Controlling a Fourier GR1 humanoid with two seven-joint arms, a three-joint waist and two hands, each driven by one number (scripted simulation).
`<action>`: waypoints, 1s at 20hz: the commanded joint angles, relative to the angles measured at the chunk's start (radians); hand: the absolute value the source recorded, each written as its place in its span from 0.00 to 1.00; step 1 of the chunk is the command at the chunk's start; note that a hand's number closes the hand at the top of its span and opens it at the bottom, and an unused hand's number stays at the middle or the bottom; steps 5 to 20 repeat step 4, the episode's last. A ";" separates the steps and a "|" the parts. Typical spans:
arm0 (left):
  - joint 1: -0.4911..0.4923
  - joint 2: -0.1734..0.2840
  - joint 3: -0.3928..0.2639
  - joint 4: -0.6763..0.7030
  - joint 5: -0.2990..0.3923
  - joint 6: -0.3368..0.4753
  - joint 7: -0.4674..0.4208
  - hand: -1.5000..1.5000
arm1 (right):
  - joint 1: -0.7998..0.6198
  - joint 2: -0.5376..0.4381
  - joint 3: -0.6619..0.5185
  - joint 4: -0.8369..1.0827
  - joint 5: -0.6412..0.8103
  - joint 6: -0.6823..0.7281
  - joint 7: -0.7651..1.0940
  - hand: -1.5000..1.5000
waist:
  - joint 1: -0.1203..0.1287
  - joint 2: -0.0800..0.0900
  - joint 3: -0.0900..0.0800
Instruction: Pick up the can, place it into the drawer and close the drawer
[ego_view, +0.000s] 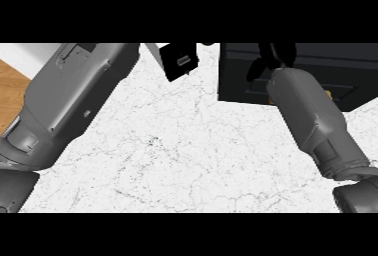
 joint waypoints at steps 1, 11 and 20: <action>0.027 0.018 -0.006 -0.064 0.001 -0.004 0.032 0.00 | -0.087 0.048 -0.068 -0.025 -0.072 -0.053 -0.010 0.00 | 0.029 -0.013 -0.007; 0.056 0.051 -0.005 -0.107 0.002 -0.019 0.045 0.00 | -0.107 0.012 -0.097 -0.004 -0.096 -0.011 -0.052 0.00 | 0.027 -0.011 -0.007; 0.056 0.051 -0.005 -0.107 0.002 -0.019 0.045 0.00 | -0.107 0.012 -0.097 -0.004 -0.096 -0.011 -0.052 0.00 | 0.027 -0.011 -0.007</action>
